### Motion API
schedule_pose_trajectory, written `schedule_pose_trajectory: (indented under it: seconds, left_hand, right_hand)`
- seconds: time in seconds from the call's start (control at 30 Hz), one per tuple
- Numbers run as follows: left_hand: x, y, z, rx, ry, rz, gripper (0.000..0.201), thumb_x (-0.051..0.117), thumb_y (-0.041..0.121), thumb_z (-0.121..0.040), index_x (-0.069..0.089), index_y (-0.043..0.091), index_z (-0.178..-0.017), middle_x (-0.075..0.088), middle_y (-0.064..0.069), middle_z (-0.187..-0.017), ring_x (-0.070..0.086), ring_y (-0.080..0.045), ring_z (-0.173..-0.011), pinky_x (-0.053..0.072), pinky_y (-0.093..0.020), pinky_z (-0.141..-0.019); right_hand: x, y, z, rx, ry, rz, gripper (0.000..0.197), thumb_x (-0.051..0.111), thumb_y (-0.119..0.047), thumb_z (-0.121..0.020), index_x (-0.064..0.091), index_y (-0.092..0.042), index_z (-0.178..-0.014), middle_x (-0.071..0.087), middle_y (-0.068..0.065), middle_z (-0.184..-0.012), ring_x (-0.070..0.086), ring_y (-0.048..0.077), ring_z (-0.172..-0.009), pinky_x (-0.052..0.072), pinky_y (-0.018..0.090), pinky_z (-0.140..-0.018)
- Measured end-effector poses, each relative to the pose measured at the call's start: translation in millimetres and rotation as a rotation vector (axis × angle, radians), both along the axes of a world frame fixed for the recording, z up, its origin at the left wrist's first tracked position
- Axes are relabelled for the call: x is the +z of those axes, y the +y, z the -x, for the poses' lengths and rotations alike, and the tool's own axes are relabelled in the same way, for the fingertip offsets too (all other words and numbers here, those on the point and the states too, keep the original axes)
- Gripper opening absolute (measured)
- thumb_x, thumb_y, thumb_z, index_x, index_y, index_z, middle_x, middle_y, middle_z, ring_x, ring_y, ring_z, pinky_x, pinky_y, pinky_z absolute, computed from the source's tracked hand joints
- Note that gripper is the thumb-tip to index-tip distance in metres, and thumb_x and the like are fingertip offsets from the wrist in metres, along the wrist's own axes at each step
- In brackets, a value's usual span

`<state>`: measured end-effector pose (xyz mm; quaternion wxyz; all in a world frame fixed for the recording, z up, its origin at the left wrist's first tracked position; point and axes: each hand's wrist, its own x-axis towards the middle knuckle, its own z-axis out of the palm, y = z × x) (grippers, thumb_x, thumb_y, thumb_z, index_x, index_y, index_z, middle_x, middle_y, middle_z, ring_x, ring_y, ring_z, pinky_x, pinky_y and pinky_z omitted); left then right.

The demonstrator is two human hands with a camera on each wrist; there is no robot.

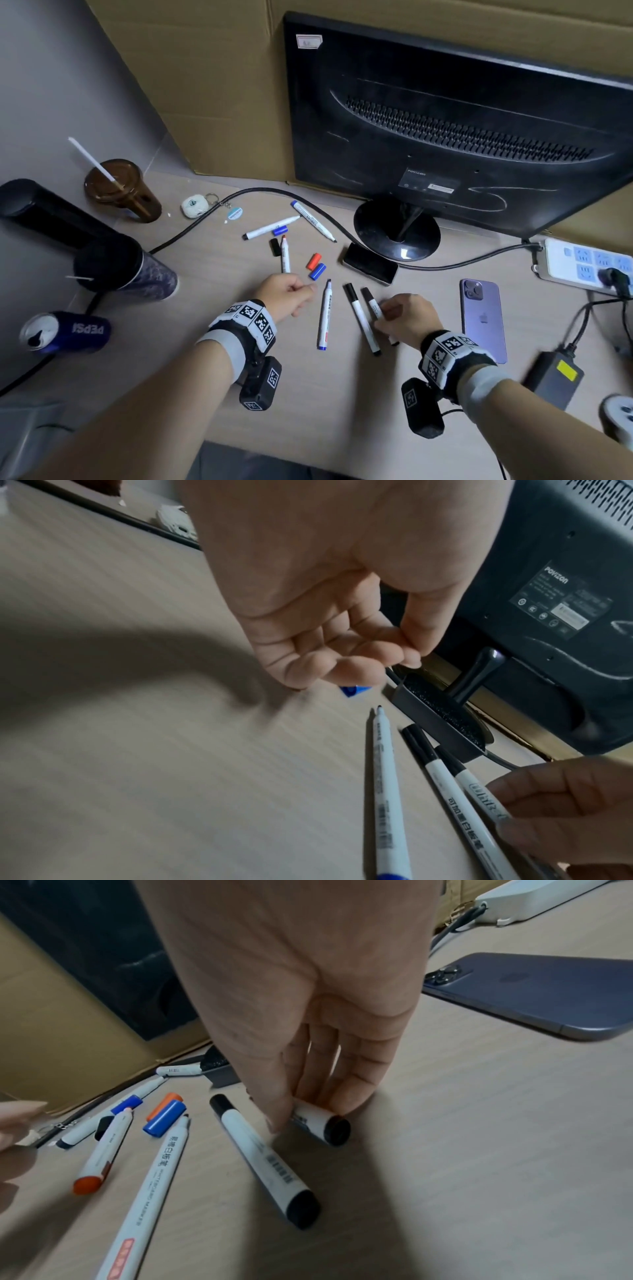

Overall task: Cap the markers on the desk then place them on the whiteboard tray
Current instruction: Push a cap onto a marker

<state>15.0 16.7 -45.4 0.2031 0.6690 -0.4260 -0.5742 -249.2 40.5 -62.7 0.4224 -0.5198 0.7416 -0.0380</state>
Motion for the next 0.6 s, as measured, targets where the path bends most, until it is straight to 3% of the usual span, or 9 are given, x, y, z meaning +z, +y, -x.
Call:
schedule_pose_trajectory:
  seconds: [0.1,0.17,0.27,0.33,0.4,0.47,0.6]
  left_hand:
    - [0,0,-8,-0.017,-0.044,-0.009,0.028,0.073,0.025,-0.092,0.064,0.012,-0.068,0.062,-0.004,-0.064,0.052,-0.016,-0.051,0.038,-0.011,-0.040]
    - [2,0,-13,-0.017,-0.061,-0.011,0.027,0.072,0.028,-0.091,0.066,0.011,-0.072,0.062,-0.006,-0.065,0.052,-0.018,-0.053,0.036,-0.011,-0.039]
    - [4,-2,-22,-0.008,-0.083,0.003,0.026,0.070,0.029,-0.093,0.067,0.010,-0.075,0.058,-0.003,-0.060,0.051,-0.016,-0.052,0.035,-0.011,-0.037]
    - [5,-3,-29,-0.008,-0.092,0.009,0.027,0.069,0.030,-0.094,0.069,0.009,-0.077,0.056,0.001,-0.056,0.052,-0.016,-0.051,0.036,-0.012,-0.038]
    - [3,-3,-36,0.008,-0.079,0.004,0.028,0.069,0.029,-0.094,0.072,0.004,-0.082,0.055,0.001,-0.056,0.051,-0.015,-0.050,0.036,-0.011,-0.038]
    - [2,-4,-41,0.016,-0.075,-0.016,0.031,0.071,0.029,-0.093,0.073,0.000,-0.086,0.056,-0.002,-0.057,0.049,-0.015,-0.048,0.035,-0.011,-0.037]
    - [-1,-8,-47,0.002,-0.076,-0.018,0.028,0.073,0.029,-0.091,0.068,0.013,-0.068,0.058,-0.005,-0.060,0.047,-0.014,-0.046,0.037,-0.014,-0.039]
  right_hand:
    - [4,-4,-4,-0.005,0.006,0.040,0.019,0.085,-0.018,-0.075,0.080,-0.016,-0.093,0.074,-0.012,-0.076,0.068,0.005,-0.072,0.043,0.002,-0.060]
    - [10,-9,-13,-0.033,-0.021,0.102,0.016,0.084,-0.017,-0.075,0.077,-0.019,-0.090,0.072,-0.013,-0.075,0.068,0.005,-0.073,0.045,0.003,-0.061]
    - [17,-17,-33,-0.038,-0.066,0.130,0.008,0.079,-0.018,-0.077,0.074,-0.019,-0.083,0.077,-0.001,-0.072,0.072,0.015,-0.065,0.062,0.027,-0.069]
    - [21,-19,-52,-0.038,-0.130,0.092,0.004,0.076,-0.014,-0.082,0.073,-0.012,-0.081,0.077,0.008,-0.066,0.073,0.019,-0.052,0.065,0.034,-0.059]
    - [20,-20,-69,-0.025,-0.162,0.073,0.010,0.076,-0.013,-0.084,0.074,-0.005,-0.079,0.073,0.011,-0.063,0.069,0.018,-0.045,0.058,0.027,-0.047]
    - [15,-19,-83,0.013,-0.130,0.055,0.017,0.077,-0.018,-0.083,0.073,-0.004,-0.074,0.072,0.008,-0.057,0.065,0.013,-0.039,0.050,0.020,-0.043]
    - [2,-21,-95,0.042,-0.031,-0.007,0.036,0.082,-0.042,-0.070,0.073,-0.008,-0.062,0.073,0.008,-0.058,0.073,0.023,-0.053,0.063,0.036,-0.057]
